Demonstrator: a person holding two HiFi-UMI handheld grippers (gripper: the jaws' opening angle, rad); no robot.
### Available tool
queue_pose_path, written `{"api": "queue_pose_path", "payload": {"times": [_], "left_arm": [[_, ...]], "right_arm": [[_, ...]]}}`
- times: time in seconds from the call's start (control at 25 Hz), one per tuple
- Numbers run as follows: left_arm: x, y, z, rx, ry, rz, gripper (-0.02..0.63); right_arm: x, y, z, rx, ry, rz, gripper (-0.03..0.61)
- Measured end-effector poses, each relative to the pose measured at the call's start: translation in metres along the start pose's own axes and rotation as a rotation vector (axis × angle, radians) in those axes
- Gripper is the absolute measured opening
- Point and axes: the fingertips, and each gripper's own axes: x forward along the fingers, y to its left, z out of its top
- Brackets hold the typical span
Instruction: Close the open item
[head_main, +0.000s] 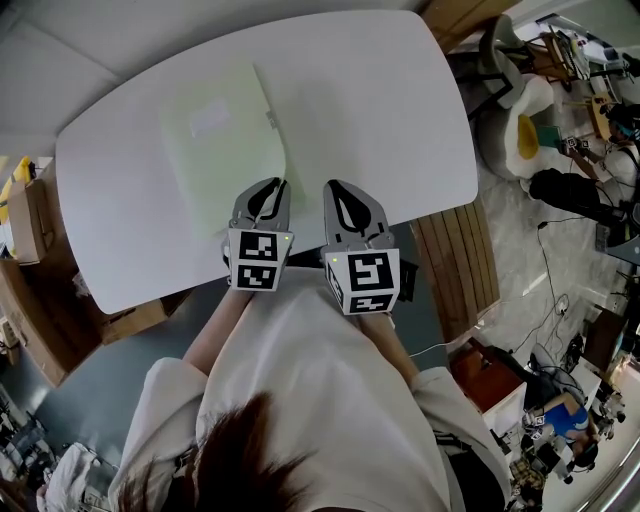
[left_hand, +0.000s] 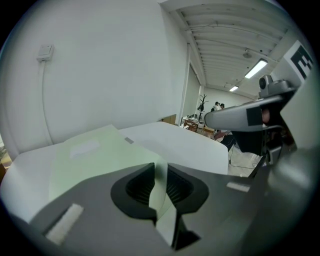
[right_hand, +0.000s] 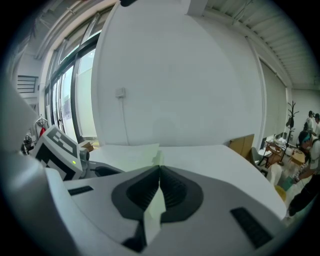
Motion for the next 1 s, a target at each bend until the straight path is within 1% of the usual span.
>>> {"api": "queue_pose_path", "payload": {"times": [1.0], "left_arm": [[0.021,-0.009,-0.031,0.032,0.092,-0.043,0.049]], "right_arm": [[0.008,0.001,-0.014,0.022,0.044,0.009,0.009]]}}
